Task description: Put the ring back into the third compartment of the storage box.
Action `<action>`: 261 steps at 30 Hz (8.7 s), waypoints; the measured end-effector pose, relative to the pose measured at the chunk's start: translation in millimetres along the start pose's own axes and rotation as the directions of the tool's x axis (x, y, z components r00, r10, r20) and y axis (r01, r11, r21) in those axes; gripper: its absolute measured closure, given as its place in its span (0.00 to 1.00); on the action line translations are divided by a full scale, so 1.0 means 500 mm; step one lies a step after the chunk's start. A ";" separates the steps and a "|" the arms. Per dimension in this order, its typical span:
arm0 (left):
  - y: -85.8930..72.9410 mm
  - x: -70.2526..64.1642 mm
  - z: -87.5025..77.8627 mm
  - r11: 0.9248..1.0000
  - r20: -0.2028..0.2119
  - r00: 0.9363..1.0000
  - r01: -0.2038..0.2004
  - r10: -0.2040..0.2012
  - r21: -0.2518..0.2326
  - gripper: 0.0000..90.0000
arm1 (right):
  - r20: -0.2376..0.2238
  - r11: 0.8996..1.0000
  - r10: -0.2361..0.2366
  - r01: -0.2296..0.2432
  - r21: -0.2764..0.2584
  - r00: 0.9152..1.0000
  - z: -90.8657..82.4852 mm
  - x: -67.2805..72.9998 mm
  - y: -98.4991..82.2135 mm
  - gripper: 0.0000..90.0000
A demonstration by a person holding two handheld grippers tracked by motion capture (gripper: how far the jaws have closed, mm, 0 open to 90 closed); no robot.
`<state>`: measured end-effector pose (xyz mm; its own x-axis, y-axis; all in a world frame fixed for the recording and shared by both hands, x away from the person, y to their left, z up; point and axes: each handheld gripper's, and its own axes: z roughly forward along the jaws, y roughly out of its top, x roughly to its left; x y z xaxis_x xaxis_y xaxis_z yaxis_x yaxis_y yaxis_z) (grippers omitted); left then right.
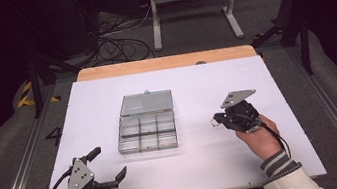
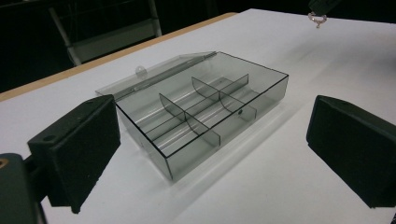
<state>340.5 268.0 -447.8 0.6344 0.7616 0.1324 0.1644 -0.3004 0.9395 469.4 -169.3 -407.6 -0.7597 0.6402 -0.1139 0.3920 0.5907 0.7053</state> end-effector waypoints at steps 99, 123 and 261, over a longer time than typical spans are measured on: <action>0.000 0.001 -0.001 1.000 0.017 1.000 0.010 -0.010 -0.001 0.04 | -0.146 0.998 -0.060 0.059 -0.007 0.987 0.226 0.116 0.194 0.96; 0.000 0.000 0.002 1.000 0.023 1.000 0.014 -0.014 0.004 0.04 | -0.143 0.996 -0.025 0.037 0.083 0.989 0.272 0.111 0.185 0.96; -0.001 0.000 0.003 1.000 0.010 1.000 0.006 -0.006 0.012 0.04 | -0.138 0.925 0.098 -0.141 -0.352 0.986 -0.052 -0.019 -0.088 0.05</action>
<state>341.6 267.6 -448.7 0.6412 0.7574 0.1234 0.1776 -0.3030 0.9363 446.0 -214.3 -419.1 -0.7819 0.6211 0.0532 0.2873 0.2833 0.9150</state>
